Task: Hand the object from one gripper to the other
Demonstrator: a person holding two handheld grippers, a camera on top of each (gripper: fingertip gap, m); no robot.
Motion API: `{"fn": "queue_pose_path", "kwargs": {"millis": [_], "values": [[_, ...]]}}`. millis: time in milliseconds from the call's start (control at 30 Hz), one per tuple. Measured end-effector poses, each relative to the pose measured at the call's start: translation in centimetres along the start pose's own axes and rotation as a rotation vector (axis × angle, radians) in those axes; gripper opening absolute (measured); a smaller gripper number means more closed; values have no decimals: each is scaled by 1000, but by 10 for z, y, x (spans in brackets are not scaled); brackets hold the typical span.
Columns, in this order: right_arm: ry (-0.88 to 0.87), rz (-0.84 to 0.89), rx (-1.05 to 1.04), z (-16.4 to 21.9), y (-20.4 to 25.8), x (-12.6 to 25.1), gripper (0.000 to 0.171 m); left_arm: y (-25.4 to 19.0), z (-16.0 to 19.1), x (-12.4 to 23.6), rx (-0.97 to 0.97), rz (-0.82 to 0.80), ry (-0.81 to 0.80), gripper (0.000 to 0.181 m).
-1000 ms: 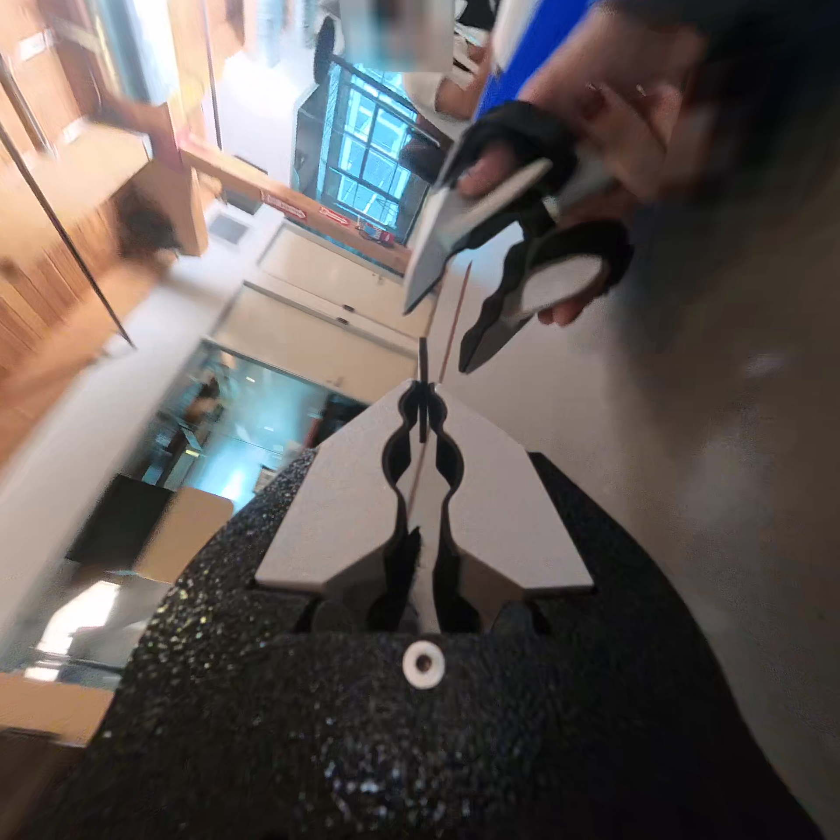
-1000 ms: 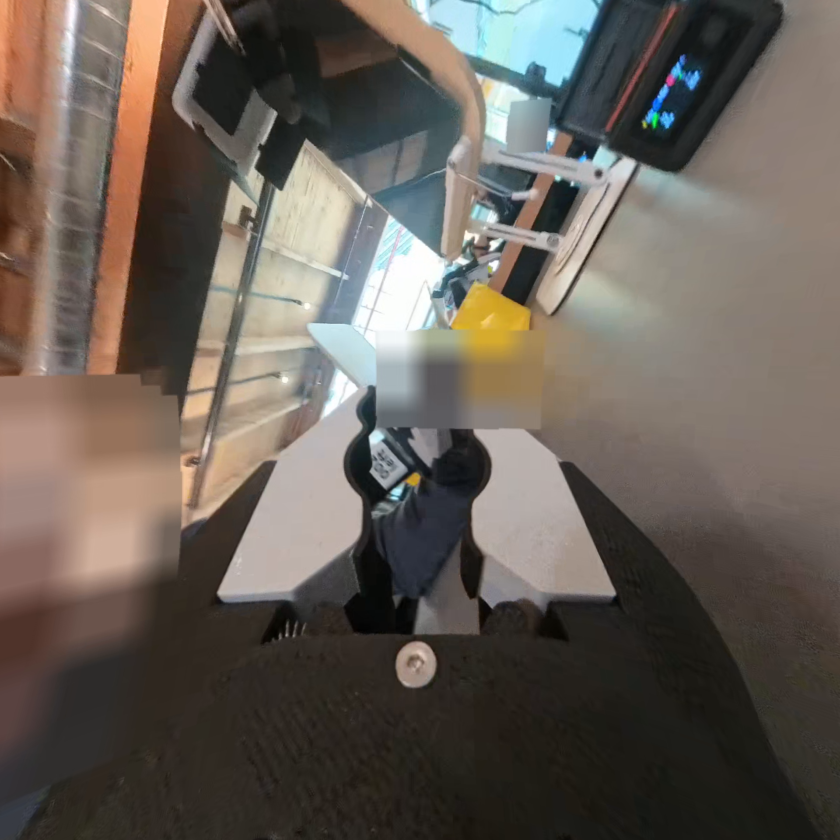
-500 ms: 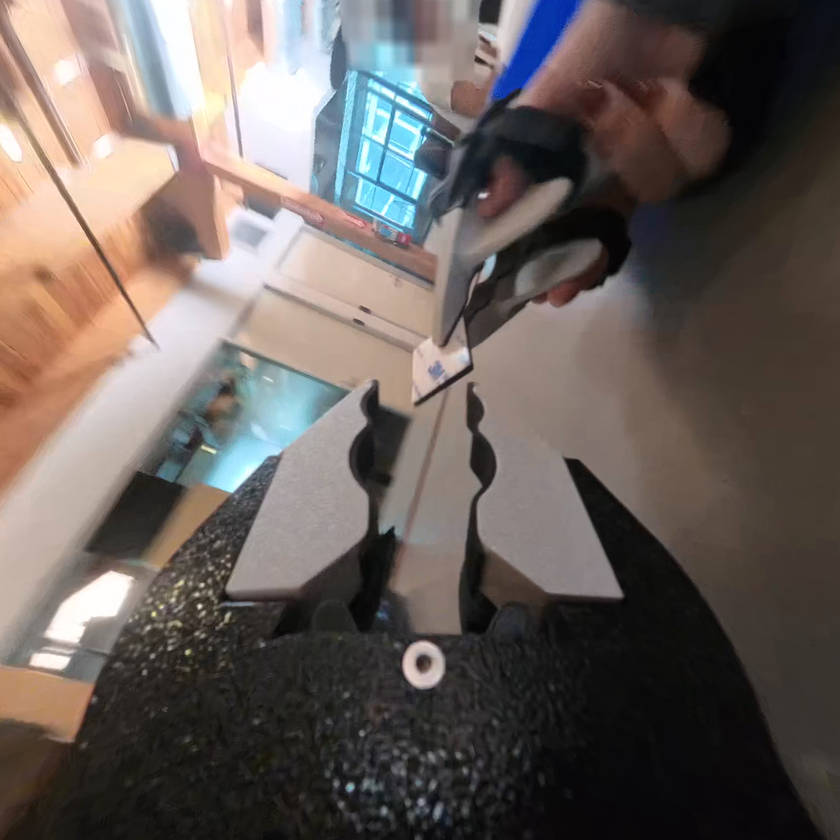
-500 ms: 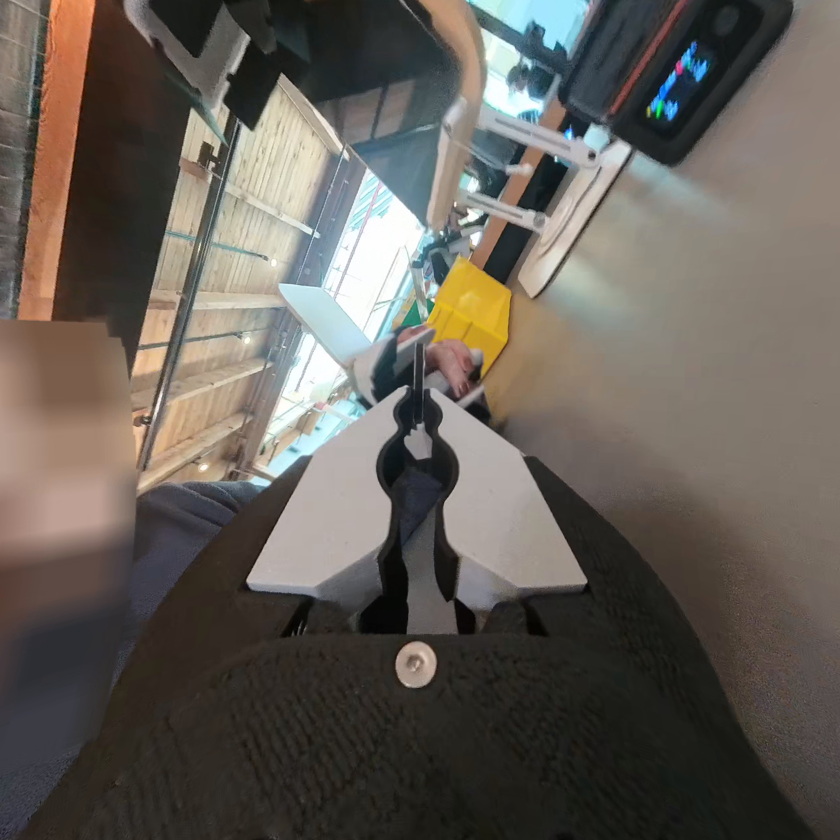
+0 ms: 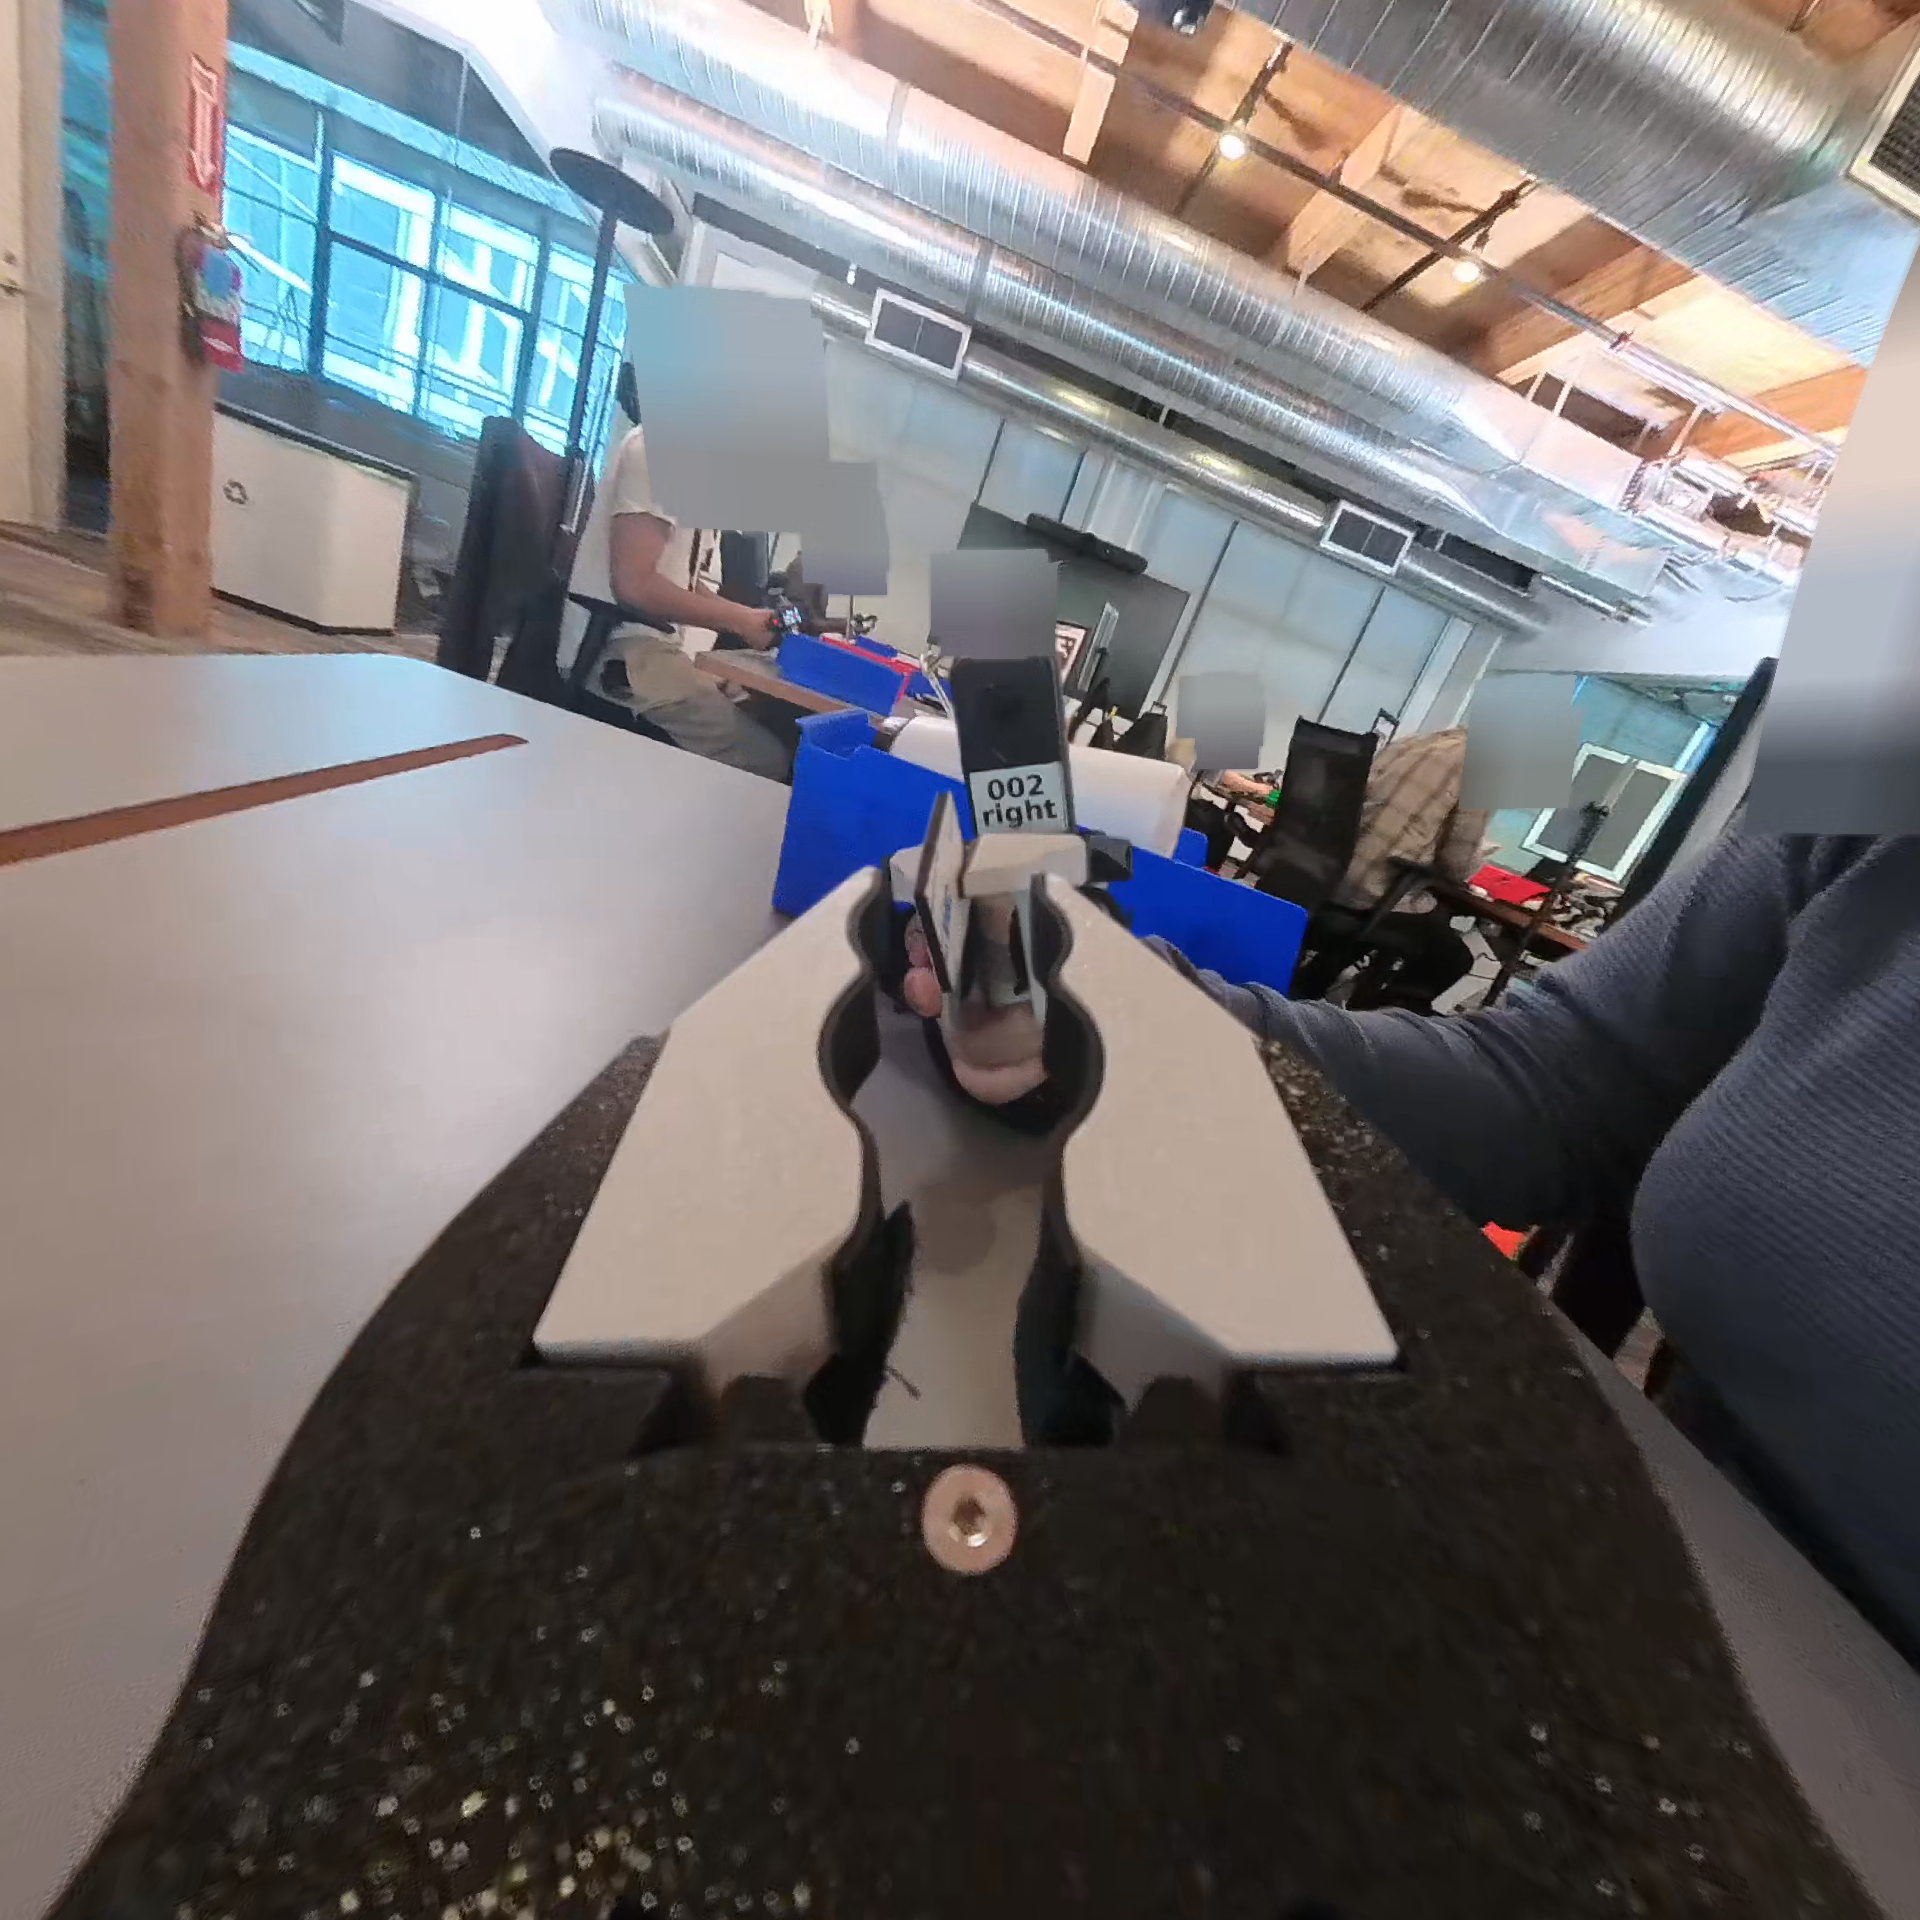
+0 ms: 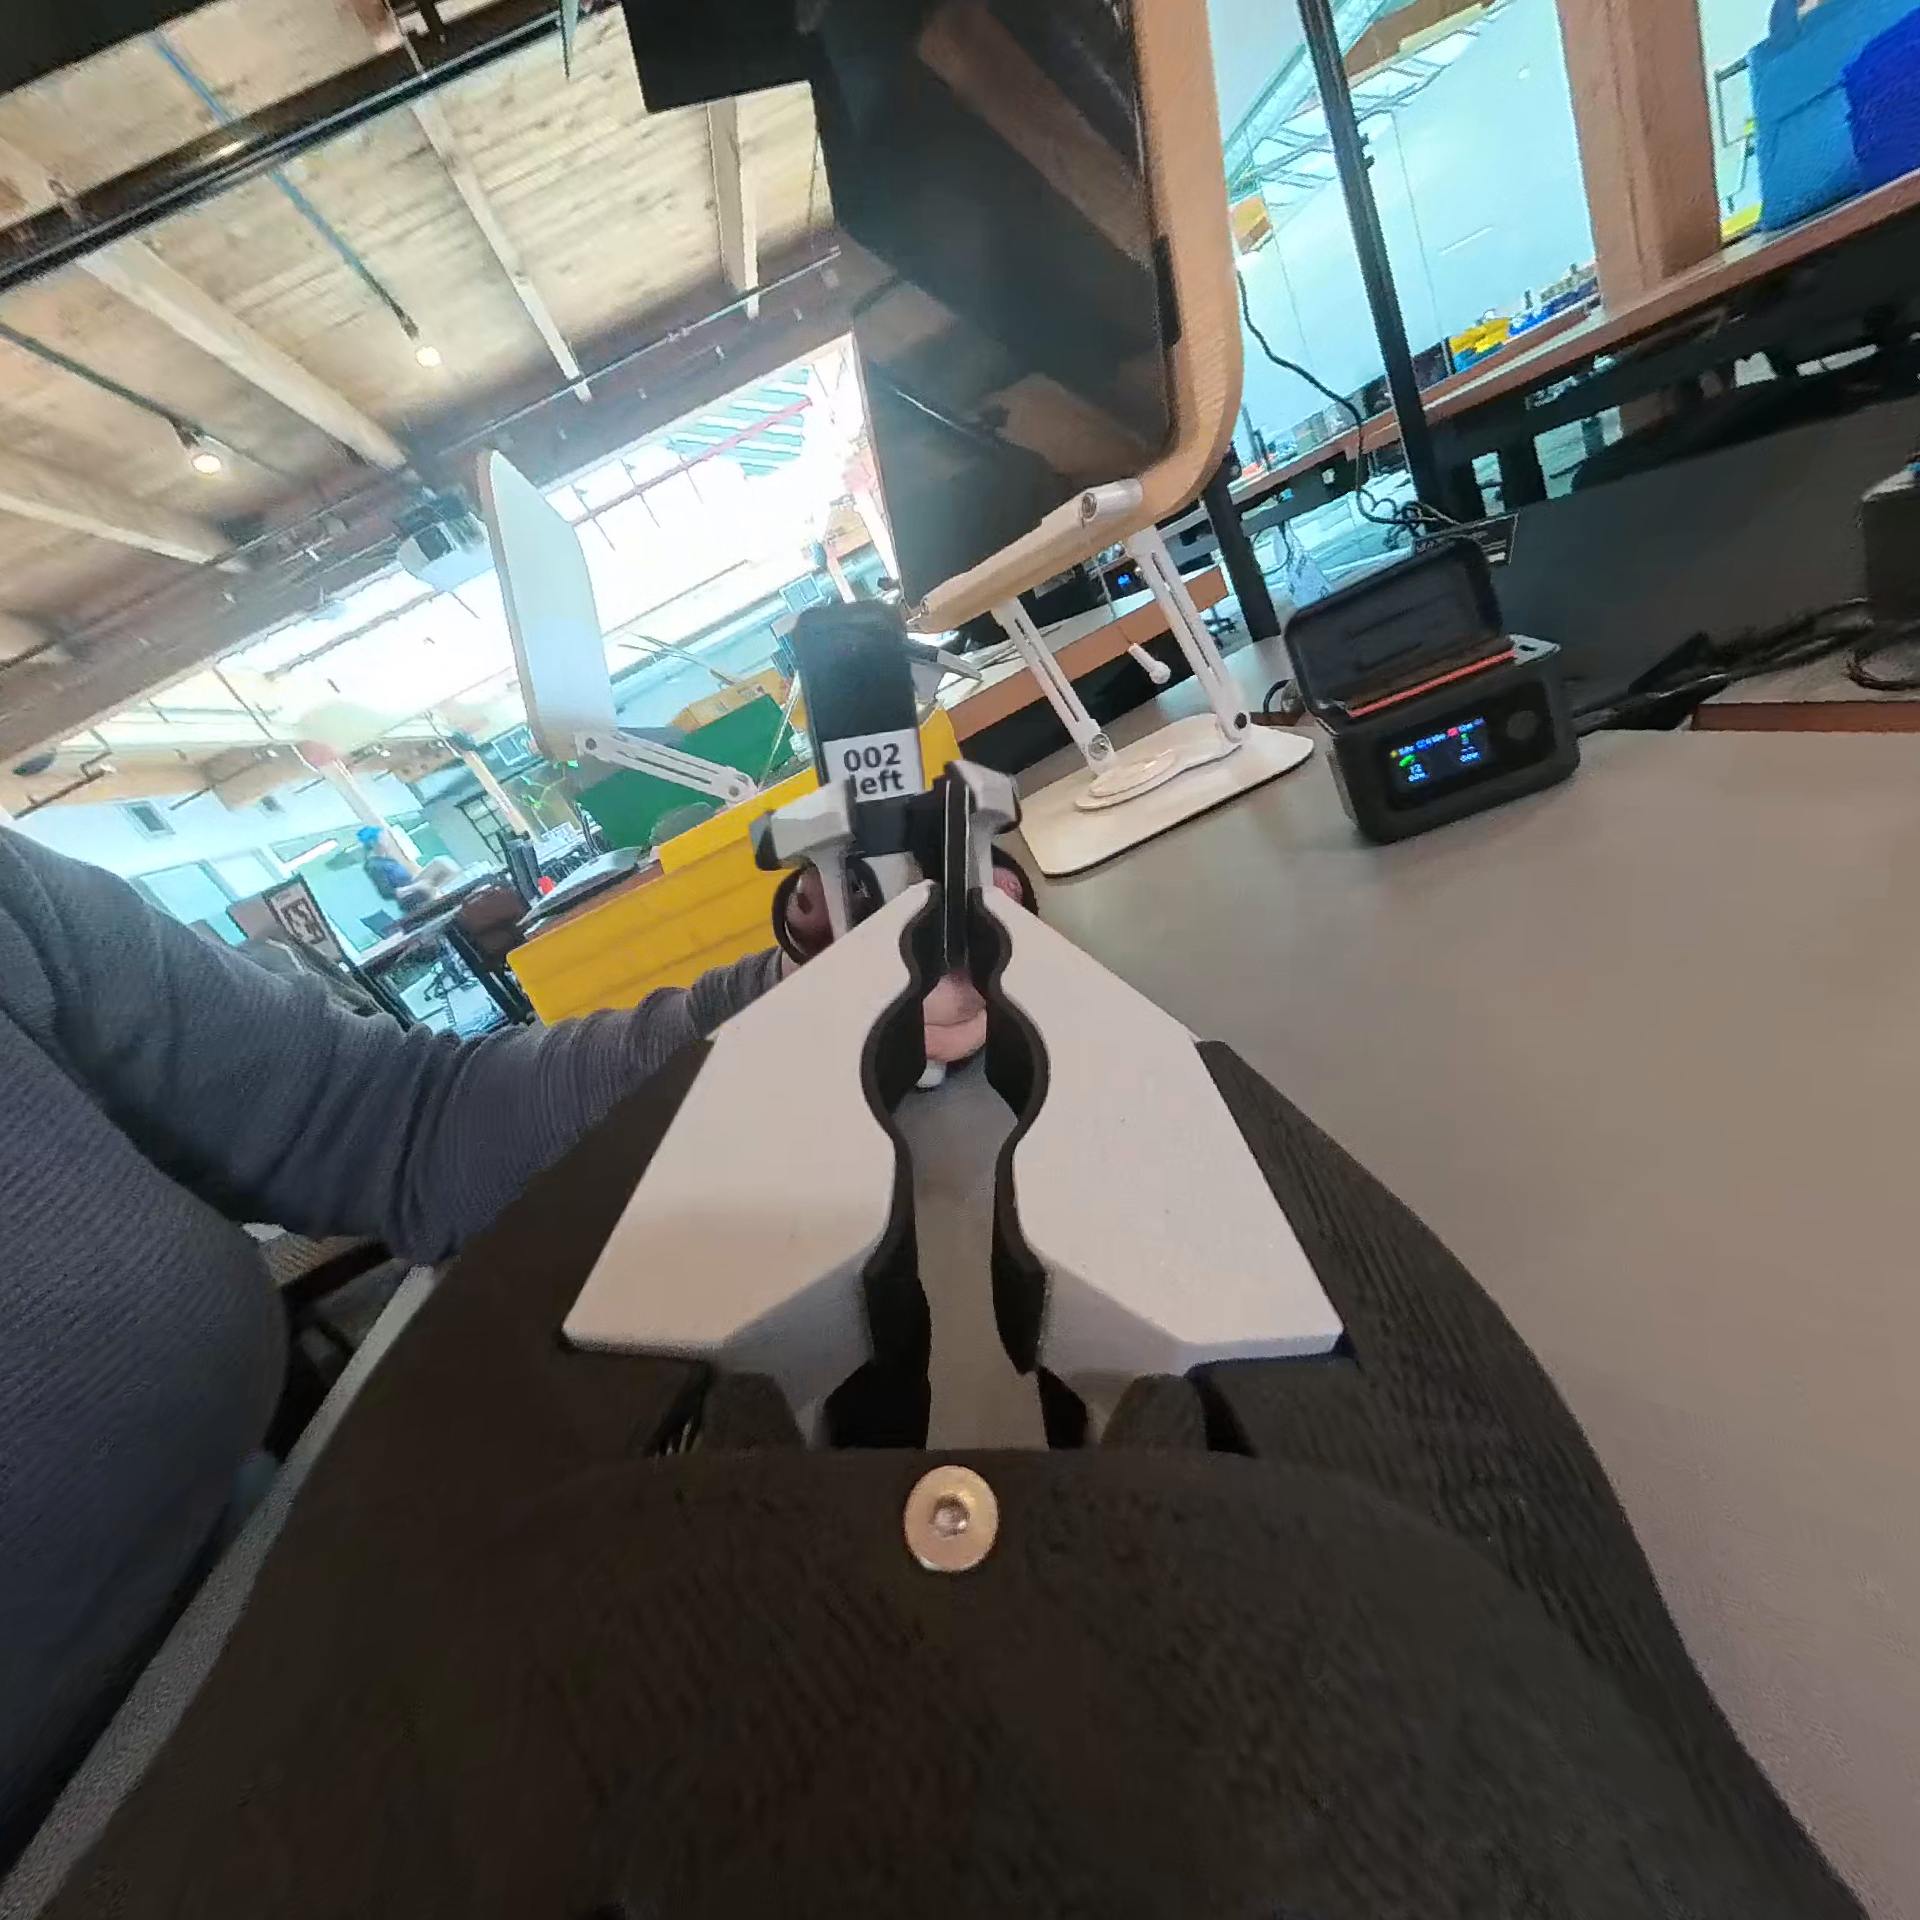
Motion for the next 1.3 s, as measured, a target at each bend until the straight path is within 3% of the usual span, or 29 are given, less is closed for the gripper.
{"fn": "queue_pose_path", "kwargs": {"millis": [367, 567, 667, 733, 867, 1033, 1100, 1233, 1300], "values": [[19, -109, 34, 3, 16, -6, 1, -16, 15, -8, 22, 101, 109, 19], [38, -126, 47, 5, 20, -8, 1, -18, 16, -8, 14, 103, 109, 1], [34, -116, 60, 4, 20, -8, 1, -18, 16, -9, -14, 85, 109, 1], [43, -92, 89, 4, 19, -7, 13, -21, 20, -9, -54, 94, 130, 0], [133, -97, 111, 11, 23, -5, 7, -24, 34, -14, -161, 72, 225, 0], [223, -59, 105, 20, 20, -1, 9, -21, 35, -13, -211, 44, 233, 1], [255, -47, 112, 23, 19, 0, 3, -19, 36, -12, -241, 29, 244, 0], [269, 6, 175, 21, 15, -1, 1, -12, 34, -14, -219, -20, 238, 2], [265, 69, 253, 18, 10, -3, 1, -10, 32, -14, -65, -1, 243, 20]]}}
Point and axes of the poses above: each gripper's, where its closed fingertips meet, x back along the fingers, z out of its underside, y = z × x across the jaws, the point moved 2 cm from there along x, back along the fingers, and after that the axes turned 12 degrees about -z, right-handed, at the moved point
